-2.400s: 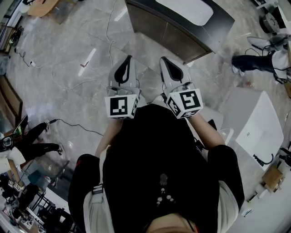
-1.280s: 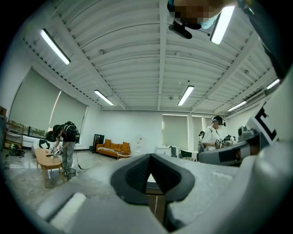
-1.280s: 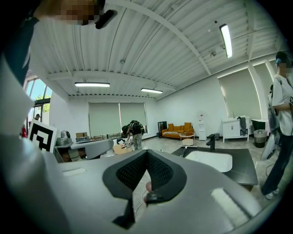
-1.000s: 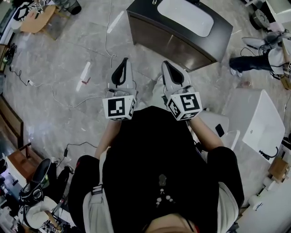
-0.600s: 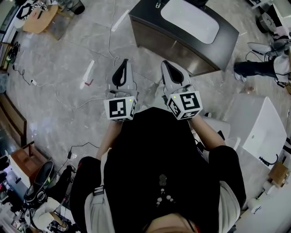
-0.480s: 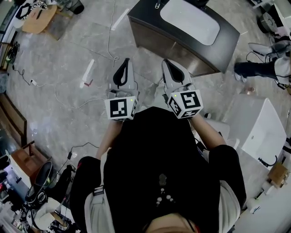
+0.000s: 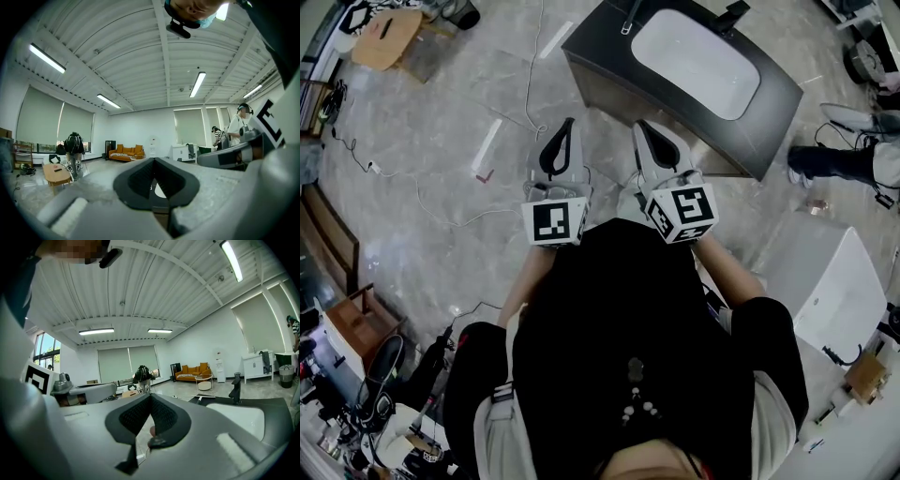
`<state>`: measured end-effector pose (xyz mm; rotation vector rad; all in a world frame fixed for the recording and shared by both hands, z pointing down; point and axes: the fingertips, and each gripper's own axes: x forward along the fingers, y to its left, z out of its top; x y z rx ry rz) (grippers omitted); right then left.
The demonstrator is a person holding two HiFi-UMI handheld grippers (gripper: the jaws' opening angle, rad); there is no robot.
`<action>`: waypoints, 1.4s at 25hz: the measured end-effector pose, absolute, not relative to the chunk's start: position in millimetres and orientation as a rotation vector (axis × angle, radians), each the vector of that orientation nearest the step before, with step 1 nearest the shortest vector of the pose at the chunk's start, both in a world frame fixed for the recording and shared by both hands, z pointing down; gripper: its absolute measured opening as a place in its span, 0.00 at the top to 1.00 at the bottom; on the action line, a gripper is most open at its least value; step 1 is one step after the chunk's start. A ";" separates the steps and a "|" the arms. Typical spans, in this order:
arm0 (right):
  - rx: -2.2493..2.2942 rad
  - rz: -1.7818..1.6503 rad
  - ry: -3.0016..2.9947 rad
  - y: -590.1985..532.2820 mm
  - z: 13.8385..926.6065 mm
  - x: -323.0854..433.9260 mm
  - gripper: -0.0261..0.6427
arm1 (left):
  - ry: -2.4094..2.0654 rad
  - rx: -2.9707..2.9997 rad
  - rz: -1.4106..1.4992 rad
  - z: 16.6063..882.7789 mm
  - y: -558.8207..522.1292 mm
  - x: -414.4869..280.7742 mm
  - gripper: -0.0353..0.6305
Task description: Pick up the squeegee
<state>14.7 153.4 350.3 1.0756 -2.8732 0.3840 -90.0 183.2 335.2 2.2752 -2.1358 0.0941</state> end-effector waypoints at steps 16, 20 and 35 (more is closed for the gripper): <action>1.019 0.404 -2.903 35.6 353.1 51.5 0.96 | -2.175 2.229 0.103 340.7 70.0 -48.7 0.94; 1.039 0.414 -2.909 19.6 350.0 57.8 0.96 | -2.173 2.225 0.128 342.8 55.1 -47.9 0.94; 1.173 0.415 -2.836 -44.3 361.2 71.1 0.96 | -2.066 2.294 0.103 357.3 -25.0 -47.0 0.94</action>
